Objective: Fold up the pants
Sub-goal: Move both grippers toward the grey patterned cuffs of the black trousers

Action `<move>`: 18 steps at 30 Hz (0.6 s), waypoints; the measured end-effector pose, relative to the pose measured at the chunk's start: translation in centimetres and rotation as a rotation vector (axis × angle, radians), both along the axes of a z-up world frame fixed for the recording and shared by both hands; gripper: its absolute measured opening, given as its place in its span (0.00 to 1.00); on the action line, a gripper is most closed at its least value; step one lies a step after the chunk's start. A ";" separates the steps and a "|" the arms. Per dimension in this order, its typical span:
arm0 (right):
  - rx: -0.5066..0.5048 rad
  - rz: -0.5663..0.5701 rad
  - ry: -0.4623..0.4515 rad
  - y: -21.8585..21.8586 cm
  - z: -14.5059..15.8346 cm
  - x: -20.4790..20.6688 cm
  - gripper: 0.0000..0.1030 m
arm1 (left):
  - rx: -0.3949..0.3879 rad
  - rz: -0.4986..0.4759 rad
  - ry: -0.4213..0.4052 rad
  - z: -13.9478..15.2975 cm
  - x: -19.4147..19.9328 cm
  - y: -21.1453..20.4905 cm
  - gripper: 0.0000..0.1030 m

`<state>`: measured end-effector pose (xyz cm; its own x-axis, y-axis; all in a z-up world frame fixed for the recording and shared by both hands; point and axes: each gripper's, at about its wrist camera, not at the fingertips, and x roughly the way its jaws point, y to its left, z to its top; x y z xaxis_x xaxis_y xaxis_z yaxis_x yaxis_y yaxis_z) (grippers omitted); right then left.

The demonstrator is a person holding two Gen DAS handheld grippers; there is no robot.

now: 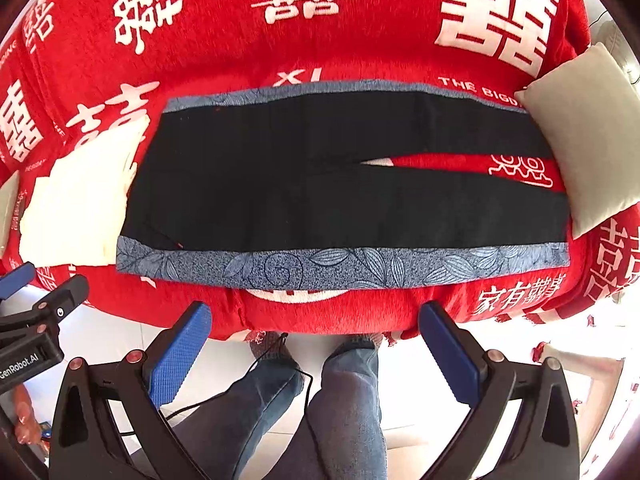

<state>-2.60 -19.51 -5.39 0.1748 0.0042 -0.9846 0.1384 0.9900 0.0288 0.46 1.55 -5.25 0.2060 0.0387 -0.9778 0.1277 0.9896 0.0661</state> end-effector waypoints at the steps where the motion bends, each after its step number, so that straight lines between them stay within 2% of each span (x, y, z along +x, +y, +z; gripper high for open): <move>1: 0.004 -0.003 0.004 0.0 -0.1 0.0 1.00 | 0.001 0.000 0.006 -0.2 0.1 0.0 1.00; 12: 0.042 -0.023 0.017 -0.4 -1.0 0.5 1.00 | 0.011 0.005 0.041 -1.4 0.8 0.1 1.00; 18: -0.020 -0.006 0.045 -0.3 -1.3 0.9 1.00 | -0.005 0.017 0.058 -2.0 1.0 0.5 1.00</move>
<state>-1.67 -19.83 -6.71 0.1302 -0.0160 -0.9914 0.1451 0.9894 0.0030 1.51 2.03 -7.20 0.1482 0.0373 -0.9883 0.1144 0.9919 0.0546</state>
